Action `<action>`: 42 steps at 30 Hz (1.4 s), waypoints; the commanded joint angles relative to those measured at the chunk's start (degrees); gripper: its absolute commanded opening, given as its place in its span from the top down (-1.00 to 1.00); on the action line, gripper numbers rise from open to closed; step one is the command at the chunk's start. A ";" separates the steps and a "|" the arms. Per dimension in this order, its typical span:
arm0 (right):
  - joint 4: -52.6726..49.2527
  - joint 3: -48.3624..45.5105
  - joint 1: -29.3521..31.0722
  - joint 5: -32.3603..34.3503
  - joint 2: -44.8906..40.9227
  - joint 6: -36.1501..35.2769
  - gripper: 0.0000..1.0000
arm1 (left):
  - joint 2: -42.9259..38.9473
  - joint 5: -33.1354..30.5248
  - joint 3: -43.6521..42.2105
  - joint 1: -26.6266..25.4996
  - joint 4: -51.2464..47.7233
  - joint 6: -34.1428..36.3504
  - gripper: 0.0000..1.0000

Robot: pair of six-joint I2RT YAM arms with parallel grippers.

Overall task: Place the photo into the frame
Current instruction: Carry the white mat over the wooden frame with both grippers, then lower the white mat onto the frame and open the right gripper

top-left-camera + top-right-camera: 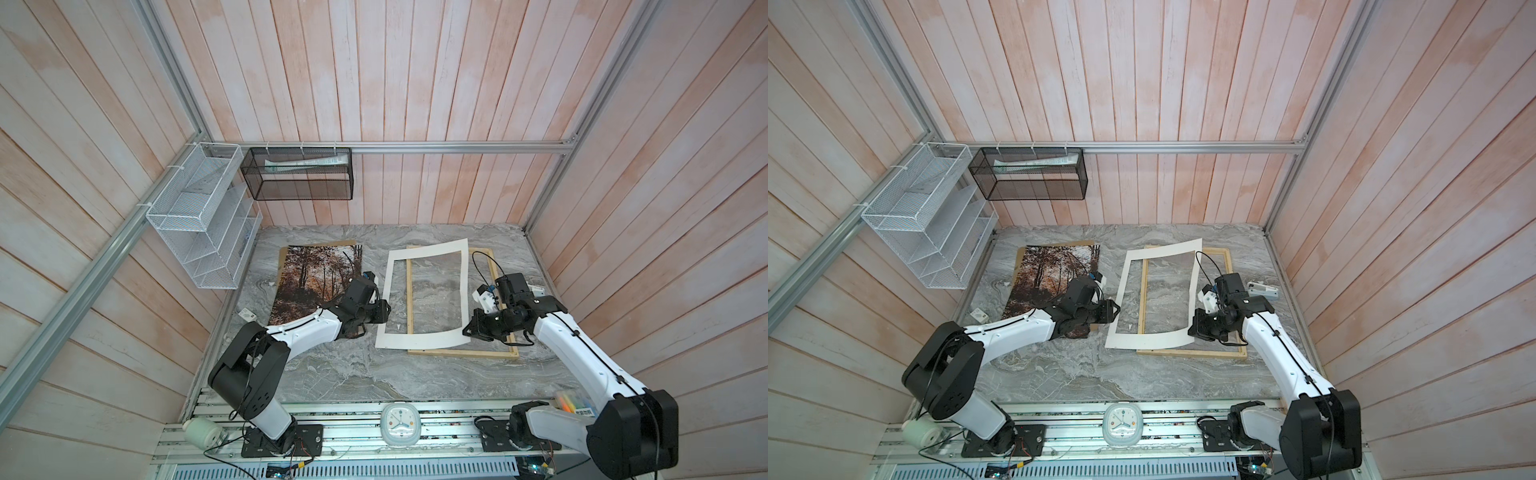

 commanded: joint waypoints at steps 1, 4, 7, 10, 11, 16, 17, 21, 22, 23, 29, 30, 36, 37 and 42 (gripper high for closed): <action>-5.19 -0.67 -0.86 5.34 -2.21 1.77 1.00 | 2.31 2.01 2.56 0.18 -1.60 2.20 -0.04; -5.61 -1.26 -1.51 9.06 -2.90 3.59 1.00 | 3.88 3.91 2.57 0.18 -0.67 2.01 -0.04; -4.52 -0.87 -1.52 11.79 -1.93 4.31 1.00 | 5.73 5.72 2.70 0.18 0.38 1.79 -0.04; -2.83 -0.19 -1.56 14.00 -0.10 4.45 1.00 | 7.35 6.88 3.27 0.09 0.43 1.75 -0.04; -2.63 0.03 -1.77 14.36 0.63 4.13 1.00 | 7.61 7.24 3.34 0.09 0.43 1.68 -0.04; -3.72 3.67 -1.95 18.07 4.53 2.67 1.00 | 8.24 9.52 3.36 -0.80 1.92 1.47 -0.04; -4.28 4.35 -1.95 19.13 5.16 2.20 1.00 | 8.35 9.59 3.37 -1.08 2.07 1.57 -0.04; -4.35 5.87 -2.04 19.91 7.03 1.51 1.00 | 9.02 10.35 3.28 -1.88 3.28 0.94 -0.04; -4.40 6.09 -2.04 20.61 7.56 1.45 1.00 | 9.29 10.54 3.36 -2.10 3.32 0.78 -0.04; -4.46 6.19 -2.01 21.14 7.84 1.39 1.00 | 9.56 10.76 3.58 -2.34 3.28 0.68 -0.04; -4.78 7.02 -2.00 23.51 8.87 1.34 1.00 | 10.90 11.50 5.16 -4.68 3.06 0.41 -0.04; -5.02 7.03 -2.04 23.61 8.66 1.37 1.00 | 11.21 11.70 5.50 -5.07 3.06 0.38 -0.03; -5.46 7.28 -2.11 25.45 7.90 2.16 0.95 | 11.30 12.52 6.26 -6.55 3.21 -0.31 0.03; -5.46 7.38 -2.12 25.48 7.99 2.23 0.93 | 11.23 12.92 6.18 -6.62 3.40 -0.41 0.06; -5.46 6.83 -2.10 26.13 7.42 3.08 0.87 | 10.57 13.59 5.64 -6.84 3.43 -0.54 0.26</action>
